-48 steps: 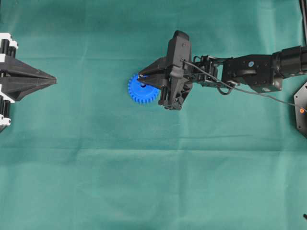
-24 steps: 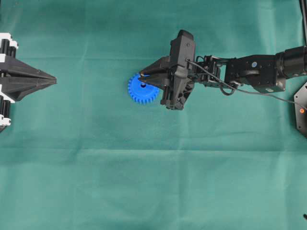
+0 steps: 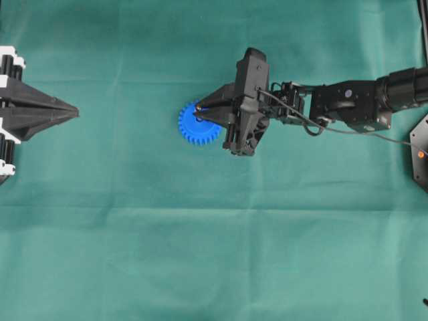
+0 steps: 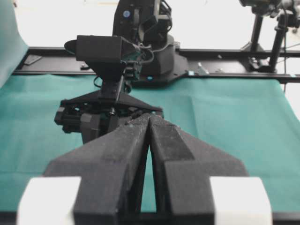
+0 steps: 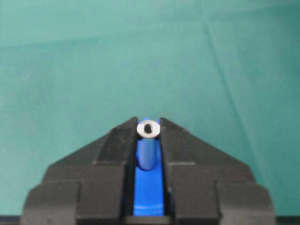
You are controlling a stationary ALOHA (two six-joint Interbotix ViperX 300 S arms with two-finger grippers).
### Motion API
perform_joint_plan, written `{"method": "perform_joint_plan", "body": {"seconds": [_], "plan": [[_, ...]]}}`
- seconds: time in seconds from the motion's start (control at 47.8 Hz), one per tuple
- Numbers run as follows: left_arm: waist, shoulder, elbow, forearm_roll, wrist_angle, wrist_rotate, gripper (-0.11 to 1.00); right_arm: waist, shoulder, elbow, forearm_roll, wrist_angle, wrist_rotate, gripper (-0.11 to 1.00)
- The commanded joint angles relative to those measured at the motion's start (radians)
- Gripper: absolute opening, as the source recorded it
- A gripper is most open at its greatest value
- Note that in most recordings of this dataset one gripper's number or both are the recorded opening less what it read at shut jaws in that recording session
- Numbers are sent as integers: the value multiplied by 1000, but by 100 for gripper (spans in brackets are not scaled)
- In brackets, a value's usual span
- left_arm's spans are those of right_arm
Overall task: Insert the shaft placed at a random location into the center hole of the medium gear at another random location.
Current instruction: 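Lower the shaft with the right gripper into the gear's center hole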
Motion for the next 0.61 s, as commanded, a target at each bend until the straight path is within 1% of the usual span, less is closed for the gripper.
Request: {"method": "perform_joint_plan", "body": {"seconds": [0.0, 0.586], "plan": [[2, 6, -23, 3, -6, 0, 0, 0, -8, -14, 8, -15, 11, 13], [2, 8, -23, 2, -5, 2, 0, 3, 35, -17, 11, -8, 14, 13]]}}
